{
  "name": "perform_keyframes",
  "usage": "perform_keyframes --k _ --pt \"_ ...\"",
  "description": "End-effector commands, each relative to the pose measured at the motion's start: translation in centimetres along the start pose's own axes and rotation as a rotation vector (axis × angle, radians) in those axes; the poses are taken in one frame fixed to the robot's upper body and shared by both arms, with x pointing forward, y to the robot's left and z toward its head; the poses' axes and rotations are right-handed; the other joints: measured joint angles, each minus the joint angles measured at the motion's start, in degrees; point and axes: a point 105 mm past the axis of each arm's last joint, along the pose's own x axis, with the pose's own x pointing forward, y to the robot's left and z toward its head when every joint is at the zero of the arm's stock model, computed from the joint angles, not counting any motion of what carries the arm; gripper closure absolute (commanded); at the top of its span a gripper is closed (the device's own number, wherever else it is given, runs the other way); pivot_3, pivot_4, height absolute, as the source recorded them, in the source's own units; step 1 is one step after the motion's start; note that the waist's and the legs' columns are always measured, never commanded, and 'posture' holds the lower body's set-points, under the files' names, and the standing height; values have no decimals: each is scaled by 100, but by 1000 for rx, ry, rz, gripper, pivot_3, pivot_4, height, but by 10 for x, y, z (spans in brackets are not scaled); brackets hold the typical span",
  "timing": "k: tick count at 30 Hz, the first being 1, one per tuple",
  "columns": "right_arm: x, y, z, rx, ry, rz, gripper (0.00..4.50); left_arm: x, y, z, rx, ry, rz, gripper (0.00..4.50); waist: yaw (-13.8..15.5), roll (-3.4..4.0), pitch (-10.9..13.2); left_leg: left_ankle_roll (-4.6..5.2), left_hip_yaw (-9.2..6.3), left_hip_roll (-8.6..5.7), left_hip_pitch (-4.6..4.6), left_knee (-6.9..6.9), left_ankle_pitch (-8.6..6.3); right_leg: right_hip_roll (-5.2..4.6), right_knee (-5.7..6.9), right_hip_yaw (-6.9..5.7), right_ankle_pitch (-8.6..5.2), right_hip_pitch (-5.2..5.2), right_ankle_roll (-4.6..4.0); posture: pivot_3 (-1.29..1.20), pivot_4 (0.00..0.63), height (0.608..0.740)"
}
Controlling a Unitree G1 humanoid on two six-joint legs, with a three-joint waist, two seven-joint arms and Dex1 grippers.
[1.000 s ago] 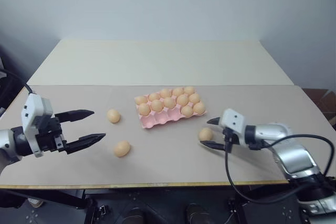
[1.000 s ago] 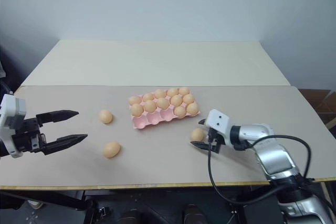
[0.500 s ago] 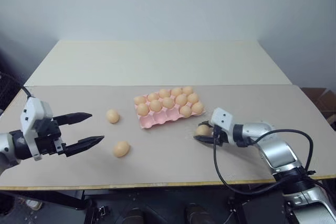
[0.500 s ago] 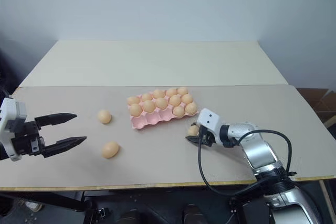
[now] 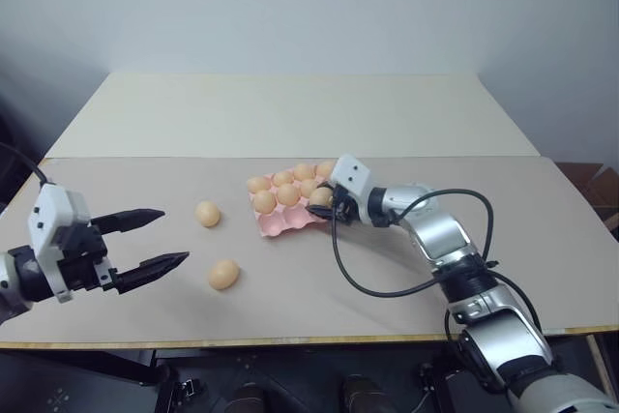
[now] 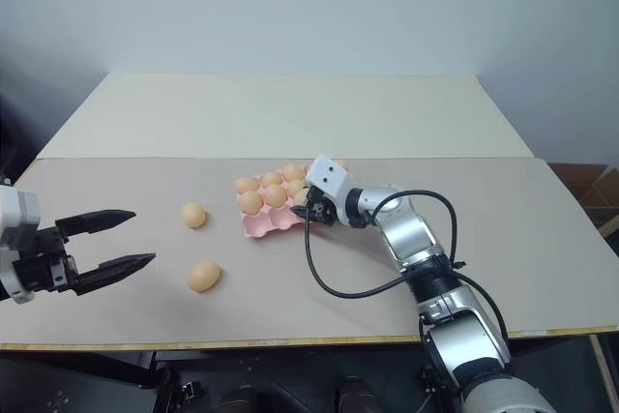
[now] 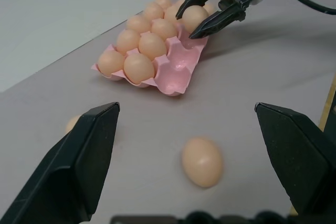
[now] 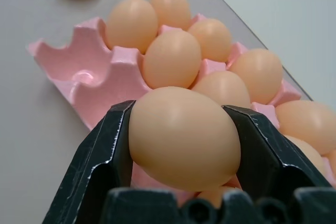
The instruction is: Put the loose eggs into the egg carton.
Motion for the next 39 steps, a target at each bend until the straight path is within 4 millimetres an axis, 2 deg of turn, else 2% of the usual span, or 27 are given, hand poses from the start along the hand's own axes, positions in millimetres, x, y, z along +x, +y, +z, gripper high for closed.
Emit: perform_keyframes --k 1,3,9,13,18,20,23,28,34,39 --pt "0 -4 15 -39 -36 -11 733 -3 -1 9 34 -22 13 0 1 0 0 0 0 0 0 0 0 0 -1 0 0 0 0 0 150 740" --pt "-2 -5 16 -37 -41 -13 26 -2 -1 9 34 -24 13 0 0 0 0 0 0 0 0 0 0 0 0 0 0 0 0 0 150 740" --pt "-29 -9 32 -28 -119 -19 8 -1 0 9 33 -26 11 0 5 1 1 0 0 0 -2 0 0 0 0 0 0 -2 0 0 150 740" --pt "-81 -3 32 -18 -188 44 8 -7 4 9 18 -36 22 0 79 1 1 0 -5 1 -9 0 0 -2 -10 -8 0 1 0 0 150 740" --pt "-152 13 16 -11 -106 182 8 -25 7 6 -3 -15 34 0 112 2 2 4 -3 0 -14 -1 -2 -4 -18 -8 -1 0 1 0 150 740" --pt "-175 16 8 1 -64 221 8 -30 7 2 -21 11 28 0 80 2 2 5 -3 1 -6 -2 -3 -2 -14 -7 -2 2 -1 0 150 740" --pt "-198 17 0 0 -8 237 8 -34 5 -3 -39 34 19 0 27 1 2 5 -3 1 19 -1 -3 0 -8 -4 -4 21 -3 0 150 740" --pt "-214 17 -6 25 11 232 8 -33 1 -11 -47 54 14 0 -7 0 2 5 4 1 28 -3 -3 1 -7 4 -8 23 -2 0 150 740" --pt "-211 18 -8 25 13 213 8 -26 -5 -16 -45 76 -10 0 18 0 2 5 4 0 18 -3 -3 -1 -8 4 -8 18 -2 0 150 740" --pt "-207 19 -6 17 -2 213 8 3 -12 -32 -7 112 -30 0 29 0 3 5 4 0 21 -3 -3 0 -8 4 -8 21 -2 0 150 740"
